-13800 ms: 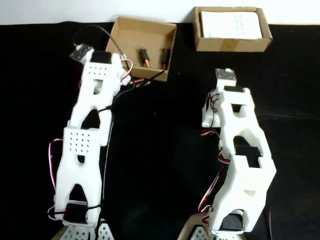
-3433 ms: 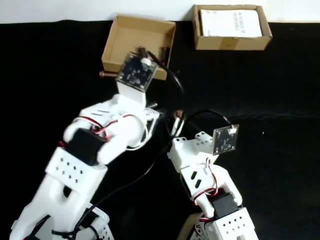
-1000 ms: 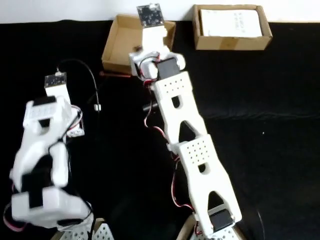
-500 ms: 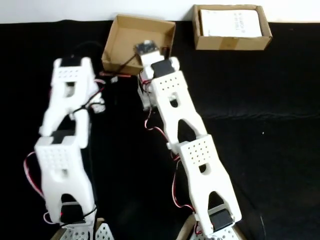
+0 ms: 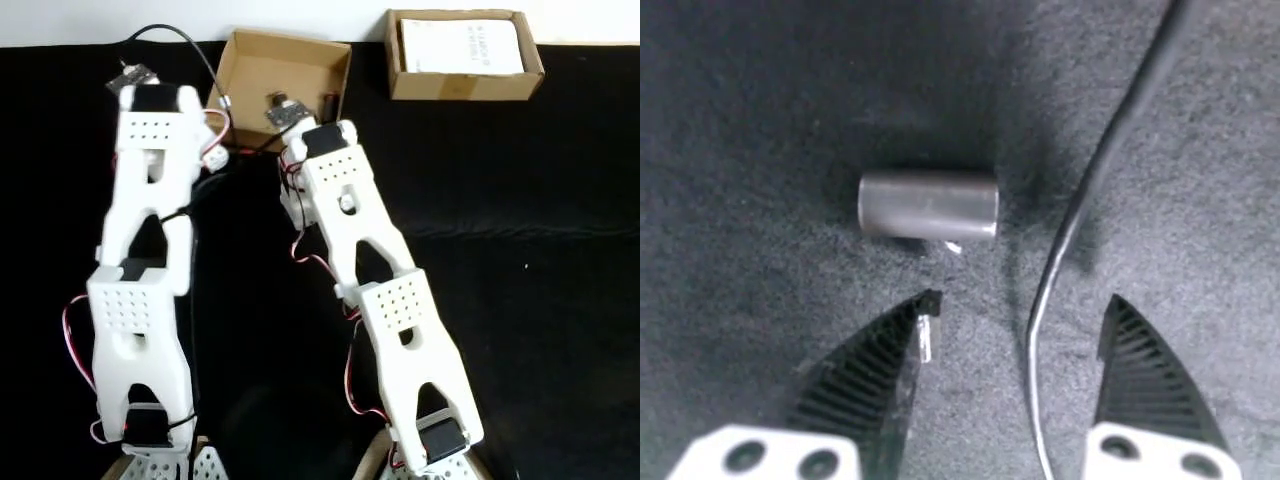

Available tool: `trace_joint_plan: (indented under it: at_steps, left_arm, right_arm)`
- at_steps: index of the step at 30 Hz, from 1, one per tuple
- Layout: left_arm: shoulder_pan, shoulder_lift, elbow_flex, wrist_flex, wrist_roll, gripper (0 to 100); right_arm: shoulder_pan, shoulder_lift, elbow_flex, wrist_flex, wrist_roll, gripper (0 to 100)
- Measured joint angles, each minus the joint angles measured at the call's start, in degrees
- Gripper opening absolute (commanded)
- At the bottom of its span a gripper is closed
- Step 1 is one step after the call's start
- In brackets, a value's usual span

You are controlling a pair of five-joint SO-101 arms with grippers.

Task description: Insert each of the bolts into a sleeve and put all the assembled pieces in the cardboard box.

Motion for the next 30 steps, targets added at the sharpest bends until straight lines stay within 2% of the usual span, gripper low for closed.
trace_joint_plan:
  at_steps: [6, 12, 24, 30]
  left_arm:
    - [2.1, 5.9, -0.6, -3.4, 8.4, 17]
    - [1.8, 8.4, -0.6, -7.1, 12.9, 17]
    - [1.8, 8.4, -0.8, -8.0, 17.3, 17]
    - [1.8, 8.4, -4.8, -8.5, 18.0, 16]
  right_arm:
    - [0.0, 0.0, -2.8, 0.0, 1.4, 24.2]
    - [0.0, 0.0, -4.5, 0.0, 1.6, 24.2]
    - [0.2, 0.0, -4.5, 0.0, 1.6, 24.2]
    - [1.9, 0.0, -4.5, 0.0, 1.6, 24.2]
